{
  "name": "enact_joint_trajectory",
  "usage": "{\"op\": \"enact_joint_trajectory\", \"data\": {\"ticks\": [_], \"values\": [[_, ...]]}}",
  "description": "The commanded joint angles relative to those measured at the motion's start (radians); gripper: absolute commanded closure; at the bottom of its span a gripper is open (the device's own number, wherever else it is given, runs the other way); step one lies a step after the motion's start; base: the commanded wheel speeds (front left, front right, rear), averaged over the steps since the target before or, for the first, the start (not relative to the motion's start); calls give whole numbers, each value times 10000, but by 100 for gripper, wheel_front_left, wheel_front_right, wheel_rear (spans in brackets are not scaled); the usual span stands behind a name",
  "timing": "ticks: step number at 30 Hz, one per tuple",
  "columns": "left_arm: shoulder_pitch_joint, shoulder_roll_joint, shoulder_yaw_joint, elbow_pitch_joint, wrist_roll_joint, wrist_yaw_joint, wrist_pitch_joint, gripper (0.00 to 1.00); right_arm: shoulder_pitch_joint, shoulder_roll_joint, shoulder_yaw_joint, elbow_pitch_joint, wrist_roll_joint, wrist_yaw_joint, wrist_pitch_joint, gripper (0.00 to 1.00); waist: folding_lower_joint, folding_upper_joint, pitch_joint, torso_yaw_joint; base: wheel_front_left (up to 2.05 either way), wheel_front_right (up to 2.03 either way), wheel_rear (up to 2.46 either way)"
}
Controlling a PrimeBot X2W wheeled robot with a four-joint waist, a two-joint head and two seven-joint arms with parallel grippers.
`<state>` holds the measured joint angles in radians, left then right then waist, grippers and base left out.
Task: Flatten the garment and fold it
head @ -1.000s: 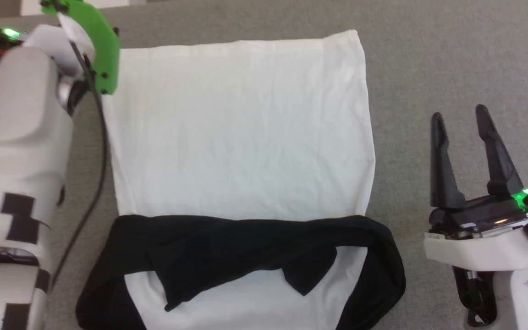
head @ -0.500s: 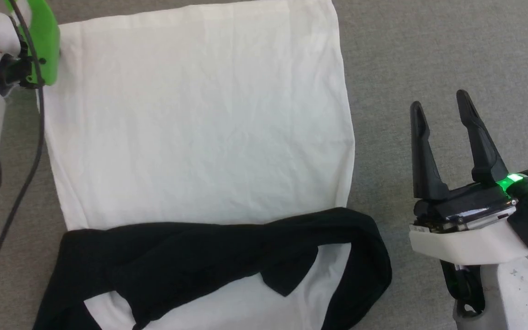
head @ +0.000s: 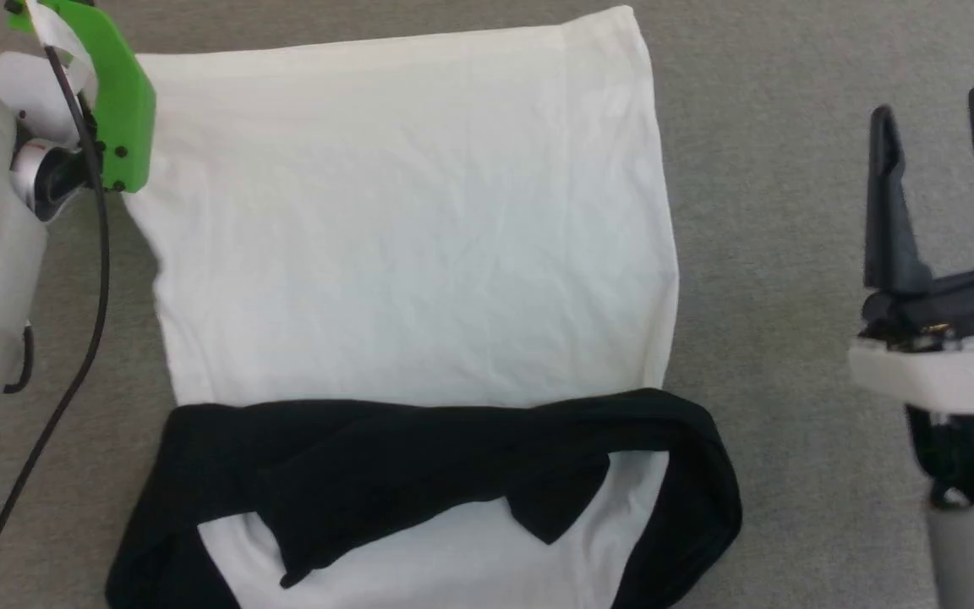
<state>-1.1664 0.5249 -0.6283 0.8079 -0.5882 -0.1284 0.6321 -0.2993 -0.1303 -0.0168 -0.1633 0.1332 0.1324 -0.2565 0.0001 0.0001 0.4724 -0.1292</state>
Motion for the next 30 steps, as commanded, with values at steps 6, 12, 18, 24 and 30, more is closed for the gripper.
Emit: {"op": "enact_joint_trajectory", "data": {"ticks": [6, 12, 18, 24, 30], "values": [[543, -187, -418, -698, -268, -23, -1352, 100, -1912, -1299, 73, 1384, 396, -17, 1004, 0, -1, -1, -735, 1115, 0, 0, 0], [783, -467, -813, -1037, -299, -23, -2123, 100, -4047, -2868, 1827, 2921, 1532, -17, 3779, 0, -1, -1, -675, 1472, 0, 0, 0], [583, -637, -1073, -1129, -274, -23, -2502, 100, -6175, -4218, 4281, 4172, 2619, -17, 6913, 0, -1, -1, -411, 1708, 0, 0, 0], [170, -899, -1320, -1231, -263, -23, -2831, 100, -7852, -4502, 6114, 5188, 4525, -17, 10090, 0, -1, -1, 28, 2117, 0, 0, 0], [-316, -1242, -1596, -1368, -310, -23, -3160, 100, -9020, -4527, 6802, 6150, 5257, -17, 11615, 0, -1, -1, 594, 2603, 0, 0, 0]]}}
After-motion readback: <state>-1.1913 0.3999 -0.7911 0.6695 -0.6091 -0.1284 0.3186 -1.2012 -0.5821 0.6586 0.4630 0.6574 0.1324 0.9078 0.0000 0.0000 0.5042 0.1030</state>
